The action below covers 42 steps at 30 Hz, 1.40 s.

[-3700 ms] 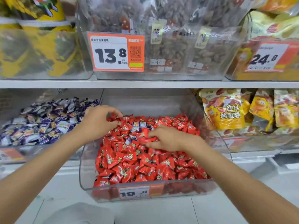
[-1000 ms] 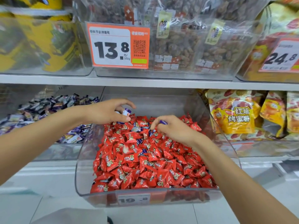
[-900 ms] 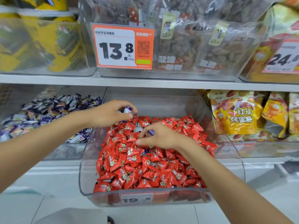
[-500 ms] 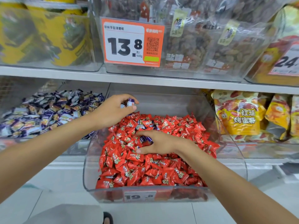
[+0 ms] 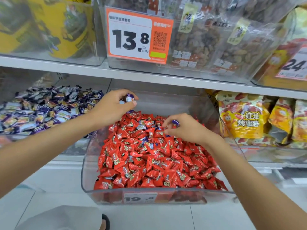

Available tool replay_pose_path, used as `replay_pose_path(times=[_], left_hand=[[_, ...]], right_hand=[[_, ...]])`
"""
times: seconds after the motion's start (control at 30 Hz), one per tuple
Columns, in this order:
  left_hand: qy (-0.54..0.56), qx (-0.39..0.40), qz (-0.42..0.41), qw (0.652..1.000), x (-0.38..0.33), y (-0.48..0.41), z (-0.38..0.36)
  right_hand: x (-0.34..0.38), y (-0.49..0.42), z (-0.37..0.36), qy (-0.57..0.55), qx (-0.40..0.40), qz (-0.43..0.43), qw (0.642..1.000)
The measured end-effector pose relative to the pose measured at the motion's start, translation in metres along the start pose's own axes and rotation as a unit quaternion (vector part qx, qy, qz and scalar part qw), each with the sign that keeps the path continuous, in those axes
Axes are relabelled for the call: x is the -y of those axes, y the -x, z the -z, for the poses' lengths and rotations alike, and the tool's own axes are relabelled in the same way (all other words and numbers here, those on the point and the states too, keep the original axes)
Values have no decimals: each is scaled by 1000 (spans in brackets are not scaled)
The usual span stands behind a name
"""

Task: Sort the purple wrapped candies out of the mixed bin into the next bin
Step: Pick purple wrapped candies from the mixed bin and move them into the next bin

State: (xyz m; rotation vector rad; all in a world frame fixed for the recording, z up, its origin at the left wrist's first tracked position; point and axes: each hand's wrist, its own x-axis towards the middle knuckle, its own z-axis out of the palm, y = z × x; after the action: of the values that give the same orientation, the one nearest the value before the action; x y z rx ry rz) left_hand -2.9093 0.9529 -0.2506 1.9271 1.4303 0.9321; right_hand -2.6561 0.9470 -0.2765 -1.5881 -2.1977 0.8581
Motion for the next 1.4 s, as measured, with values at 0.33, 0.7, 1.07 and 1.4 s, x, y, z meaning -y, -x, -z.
replay_pose_path(times=[0.33, 0.7, 1.07, 1.4], left_hand=[[-111, 97, -2, 989, 9, -5, 0], [-282, 315, -23, 906, -11, -25, -40], [-333, 321, -74, 883, 11, -29, -69], [-299, 141, -79, 940, -5, -23, 12]], right_hand=[[4, -13, 0, 12, 48, 4, 999], [-20, 1, 14, 146, 18, -20, 989], [-25, 6, 10, 14, 7, -35, 999], [-8, 22, 27, -92, -73, -49, 992]])
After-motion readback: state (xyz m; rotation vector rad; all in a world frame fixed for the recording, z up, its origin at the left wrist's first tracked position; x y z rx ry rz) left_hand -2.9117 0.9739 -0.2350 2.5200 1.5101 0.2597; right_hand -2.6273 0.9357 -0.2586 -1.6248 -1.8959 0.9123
